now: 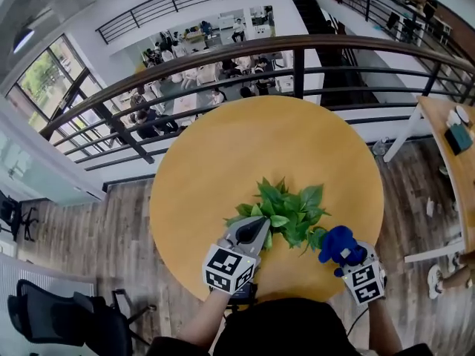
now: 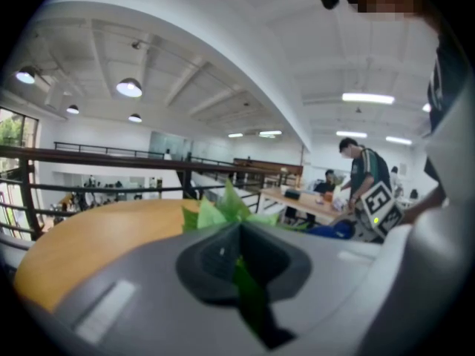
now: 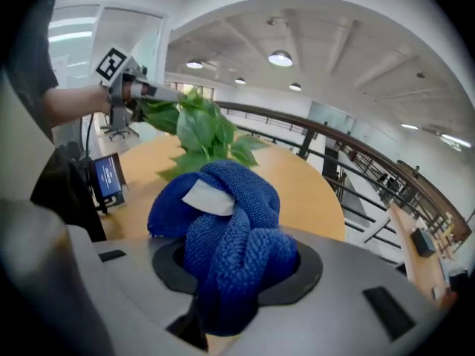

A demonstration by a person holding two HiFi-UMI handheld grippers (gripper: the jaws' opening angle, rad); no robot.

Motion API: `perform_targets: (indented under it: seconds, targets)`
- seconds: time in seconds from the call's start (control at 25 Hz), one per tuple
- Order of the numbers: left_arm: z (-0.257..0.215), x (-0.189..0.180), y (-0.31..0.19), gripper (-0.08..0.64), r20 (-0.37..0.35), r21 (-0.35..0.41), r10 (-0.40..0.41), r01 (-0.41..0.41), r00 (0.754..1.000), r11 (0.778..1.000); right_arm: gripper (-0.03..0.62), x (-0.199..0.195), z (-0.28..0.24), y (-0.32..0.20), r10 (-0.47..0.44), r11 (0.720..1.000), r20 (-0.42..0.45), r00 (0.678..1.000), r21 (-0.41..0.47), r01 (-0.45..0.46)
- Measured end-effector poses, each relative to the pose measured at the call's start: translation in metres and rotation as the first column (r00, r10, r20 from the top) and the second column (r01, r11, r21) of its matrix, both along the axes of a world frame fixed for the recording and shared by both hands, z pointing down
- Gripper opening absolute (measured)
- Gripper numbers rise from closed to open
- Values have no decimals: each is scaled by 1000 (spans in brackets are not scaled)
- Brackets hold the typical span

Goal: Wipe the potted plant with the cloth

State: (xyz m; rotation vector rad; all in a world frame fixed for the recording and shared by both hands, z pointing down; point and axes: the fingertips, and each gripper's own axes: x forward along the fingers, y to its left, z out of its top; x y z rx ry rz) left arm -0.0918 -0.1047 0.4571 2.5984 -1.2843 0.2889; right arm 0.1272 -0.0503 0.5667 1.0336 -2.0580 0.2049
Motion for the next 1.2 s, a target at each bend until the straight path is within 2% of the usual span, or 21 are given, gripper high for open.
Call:
perform_targets:
  seconds: [0.12, 0.24, 0.36, 0.44, 0.48, 0.56, 0.64, 0.72, 0.84, 1.0, 1.08, 1.2]
  targets:
    - [0, -2, 1, 1, -3, 2, 0, 0, 1000, 1000, 158, 36, 10, 4, 70, 997, -75, 995, -21, -71]
    - [-2, -1, 2, 2, -3, 1, 6, -6, 1000, 1000, 158, 45, -38, -4, 118, 989, -23, 993, 88, -115]
    - [-3, -2, 3, 2, -3, 1, 3, -3, 1000, 1000, 158, 7, -108, -14, 46, 974, 157, 987, 211, -79]
    - [-2, -1, 4, 2, -2, 3, 3, -3, 1000, 1000, 158, -37, -134, -12, -51, 973, 278, 959, 229, -14]
    - [-2, 0, 4, 2, -2, 2, 2, -2, 1000, 1000, 158, -58, -134, -11, -96, 974, 300, 949, 225, 27]
    - [0, 3, 4, 1, -2, -1, -3, 3, 1000, 1000, 158, -89, -113, -10, -157, 973, 256, 954, 206, 105]
    - [0, 3, 4, 1, -3, -3, -6, 6, 1000, 1000, 158, -98, -84, -9, -172, 974, 169, 971, 174, 142]
    - [-1, 0, 3, 1, -1, -4, -5, 5, 1000, 1000, 158, -86, -62, -7, -138, 984, 117, 984, 129, 123]
    - [-2, -5, 1, 1, 0, -2, -7, 7, 1000, 1000, 158, -39, -35, -4, -34, 998, 81, 996, 52, 30]
    - [0, -4, -1, 2, 1, 2, -8, 8, 1000, 1000, 158, 31, -2, 11, 100, 994, -1, 995, -34, -100]
    - [-2, -3, 0, 2, 2, 14, -6, 6, 1000, 1000, 158, 49, 1, 19, 146, 988, 2, 989, -47, -146]
    - [-9, -4, 3, 2, 8, 43, -11, 10, 1000, 999, 158, 50, -12, 24, 181, 983, 98, 979, -24, -180]
